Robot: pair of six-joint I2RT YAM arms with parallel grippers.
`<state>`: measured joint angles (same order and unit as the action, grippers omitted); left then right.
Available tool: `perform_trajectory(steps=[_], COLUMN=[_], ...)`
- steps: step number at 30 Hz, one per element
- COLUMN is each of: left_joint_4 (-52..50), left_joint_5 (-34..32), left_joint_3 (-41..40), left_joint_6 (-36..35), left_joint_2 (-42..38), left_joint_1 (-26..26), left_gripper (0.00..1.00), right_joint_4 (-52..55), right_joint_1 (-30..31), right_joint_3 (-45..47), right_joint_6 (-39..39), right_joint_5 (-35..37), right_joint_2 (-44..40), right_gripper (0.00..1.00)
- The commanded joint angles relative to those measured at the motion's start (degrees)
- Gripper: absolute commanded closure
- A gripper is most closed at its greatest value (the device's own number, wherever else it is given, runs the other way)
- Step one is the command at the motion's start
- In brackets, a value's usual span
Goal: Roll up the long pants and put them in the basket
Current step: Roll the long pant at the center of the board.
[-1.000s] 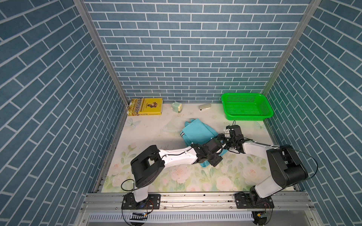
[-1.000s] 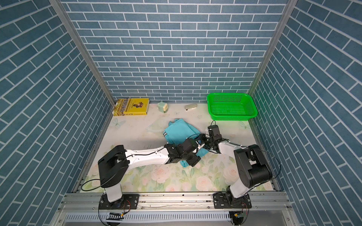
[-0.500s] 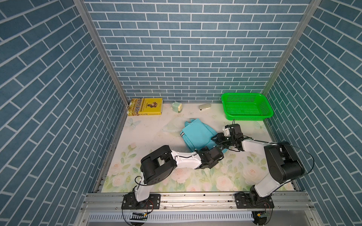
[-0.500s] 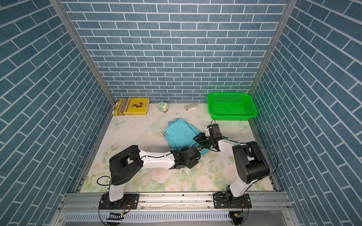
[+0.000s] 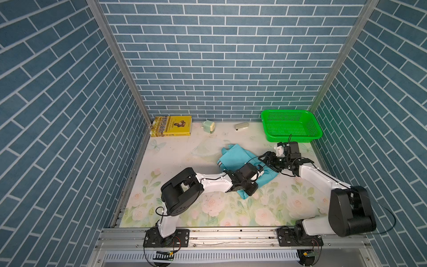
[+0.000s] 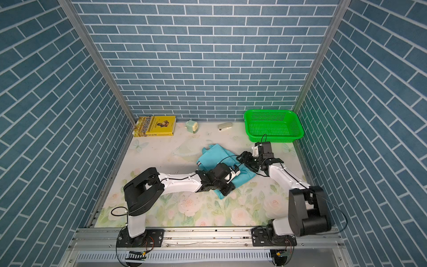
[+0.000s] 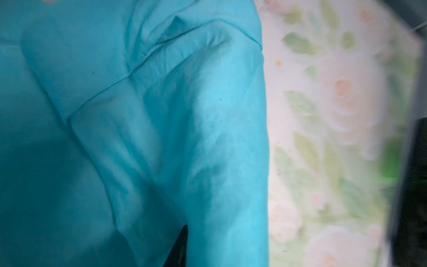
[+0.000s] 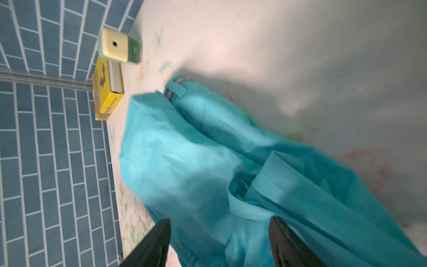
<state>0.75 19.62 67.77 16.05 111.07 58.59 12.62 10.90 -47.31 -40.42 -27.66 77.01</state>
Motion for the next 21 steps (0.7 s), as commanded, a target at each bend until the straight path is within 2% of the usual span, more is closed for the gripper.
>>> perform_trajectory(steps=[1, 5, 9, 14, 21], left_joint_4=[11.2, 21.5, 31.5, 29.5, 36.6], left_joint_5=[23.6, 30.3, 33.4, 32.9, 34.0], left_joint_3=[-0.4, -1.5, -4.8, -7.4, -11.3], left_joint_6=[14.6, 25.9, 38.2, 40.9, 47.6], left_joint_2=[-0.7, -0.2, 0.3, 2.8, 6.4], left_joint_1=[-2.4, -5.0, -8.3, -11.9, -14.7], left_gripper=[1.0, 1.0, 1.0, 1.0, 1.0], right_joint_4=[11.0, 16.5, 16.5, 9.0, -0.2], right_joint_1=[-2.3, -3.4, -3.6, -3.4, 0.0], right_joint_3=[-1.7, -3.0, -2.3, 2.0, 6.0], right_joint_6=[5.3, 6.7, 5.8, 2.7, -1.2], right_joint_5=[2.4, 2.6, -0.8, -6.0, -7.8], right_joint_2=[-6.2, -11.3, -15.3, -15.7, -12.7], right_gripper=[0.28, 0.27, 0.28, 0.29, 0.29])
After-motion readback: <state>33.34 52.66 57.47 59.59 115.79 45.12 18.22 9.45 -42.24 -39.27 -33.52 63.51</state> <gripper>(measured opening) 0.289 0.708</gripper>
